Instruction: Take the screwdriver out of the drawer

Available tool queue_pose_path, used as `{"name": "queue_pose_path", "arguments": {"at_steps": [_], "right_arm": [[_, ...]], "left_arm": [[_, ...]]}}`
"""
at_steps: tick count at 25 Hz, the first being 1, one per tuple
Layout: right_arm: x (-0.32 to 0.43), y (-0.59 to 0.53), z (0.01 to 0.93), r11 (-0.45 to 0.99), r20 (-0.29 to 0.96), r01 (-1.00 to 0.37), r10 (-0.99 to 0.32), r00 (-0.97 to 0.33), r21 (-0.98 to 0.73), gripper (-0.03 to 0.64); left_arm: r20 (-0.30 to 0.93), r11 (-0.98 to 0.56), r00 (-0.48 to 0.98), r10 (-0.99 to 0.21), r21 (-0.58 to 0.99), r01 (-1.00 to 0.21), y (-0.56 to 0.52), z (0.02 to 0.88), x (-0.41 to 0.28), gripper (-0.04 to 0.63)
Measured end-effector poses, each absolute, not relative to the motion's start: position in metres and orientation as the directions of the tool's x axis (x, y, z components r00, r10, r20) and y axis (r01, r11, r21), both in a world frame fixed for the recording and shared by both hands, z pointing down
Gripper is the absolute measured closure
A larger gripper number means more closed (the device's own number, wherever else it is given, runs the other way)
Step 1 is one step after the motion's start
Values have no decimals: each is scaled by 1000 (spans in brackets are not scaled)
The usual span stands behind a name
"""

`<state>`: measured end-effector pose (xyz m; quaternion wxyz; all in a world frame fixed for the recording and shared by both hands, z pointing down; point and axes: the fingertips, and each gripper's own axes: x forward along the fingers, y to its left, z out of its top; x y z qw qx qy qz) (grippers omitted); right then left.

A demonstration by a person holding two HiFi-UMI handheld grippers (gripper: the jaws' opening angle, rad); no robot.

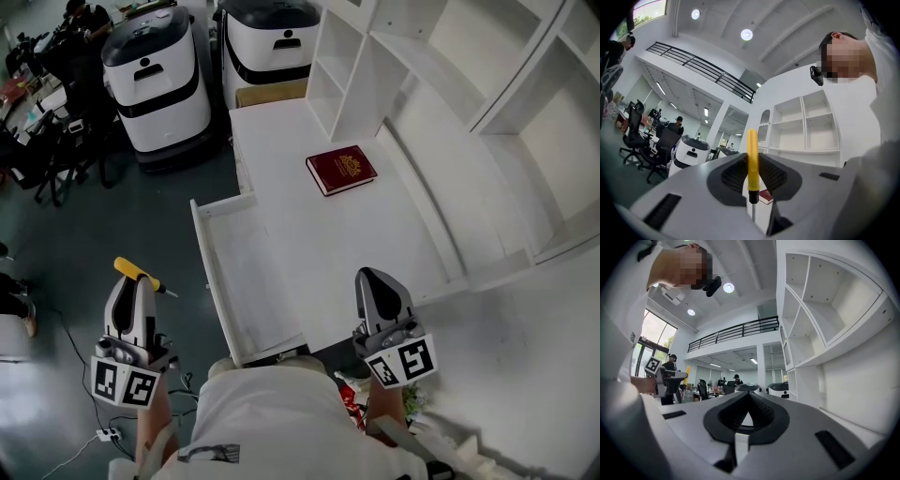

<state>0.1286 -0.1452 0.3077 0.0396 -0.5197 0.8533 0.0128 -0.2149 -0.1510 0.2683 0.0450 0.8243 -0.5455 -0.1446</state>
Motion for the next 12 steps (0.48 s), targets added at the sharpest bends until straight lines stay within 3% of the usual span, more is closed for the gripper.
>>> {"name": "queue_pose_path", "arguments": {"at_steps": [12], "right_arm": [[130,-150,311,474,-91,-880,-878,-470,-30,607]], "left_arm": [[-173,-405,373,-912,228,-885,-155,270,-204,515]]}}
